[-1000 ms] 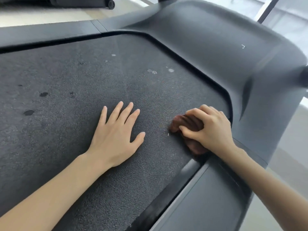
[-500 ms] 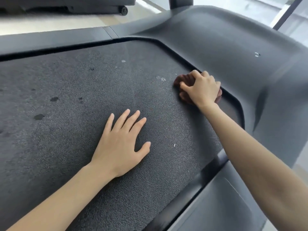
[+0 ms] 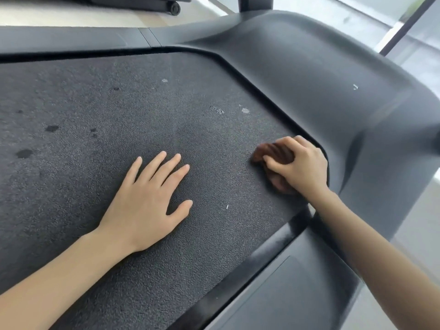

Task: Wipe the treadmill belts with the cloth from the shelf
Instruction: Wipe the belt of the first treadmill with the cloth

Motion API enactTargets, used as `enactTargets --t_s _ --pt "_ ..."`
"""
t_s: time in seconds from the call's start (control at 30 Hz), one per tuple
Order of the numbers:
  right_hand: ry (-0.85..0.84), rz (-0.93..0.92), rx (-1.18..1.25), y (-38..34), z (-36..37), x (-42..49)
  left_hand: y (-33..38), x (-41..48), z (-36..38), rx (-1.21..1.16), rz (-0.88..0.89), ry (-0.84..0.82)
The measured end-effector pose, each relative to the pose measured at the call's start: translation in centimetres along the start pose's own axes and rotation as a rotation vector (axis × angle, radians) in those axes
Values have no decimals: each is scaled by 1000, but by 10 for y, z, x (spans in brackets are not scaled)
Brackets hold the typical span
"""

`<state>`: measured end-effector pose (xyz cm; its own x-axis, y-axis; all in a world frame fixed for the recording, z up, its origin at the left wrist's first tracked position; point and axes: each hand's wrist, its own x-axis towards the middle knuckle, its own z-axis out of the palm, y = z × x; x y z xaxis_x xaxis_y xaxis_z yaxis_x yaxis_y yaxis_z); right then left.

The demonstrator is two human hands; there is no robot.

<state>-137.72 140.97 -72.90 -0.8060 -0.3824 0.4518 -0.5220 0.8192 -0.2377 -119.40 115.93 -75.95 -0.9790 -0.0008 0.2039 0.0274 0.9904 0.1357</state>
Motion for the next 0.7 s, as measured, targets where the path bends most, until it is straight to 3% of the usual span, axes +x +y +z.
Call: enactTargets --t_s 0.17,0.3,0.43,0.57,0.7 --pt "-34 113 -134 8 23 61 0 2 -4 -53 -28 2" --pt "15 251 -193 -20 28 56 -1 1 -6 -63 -22 8" --pt "-1 6 -133 -70 17 -6 -5 -5 -7 -66 2 1" --pt "68 -146 -40 -113 6 -67 -17 -25 -12 -81 2 -7" --pt "2 -255 30 -135 -4 -92 -24 -55 -23 -64 -19 -42"
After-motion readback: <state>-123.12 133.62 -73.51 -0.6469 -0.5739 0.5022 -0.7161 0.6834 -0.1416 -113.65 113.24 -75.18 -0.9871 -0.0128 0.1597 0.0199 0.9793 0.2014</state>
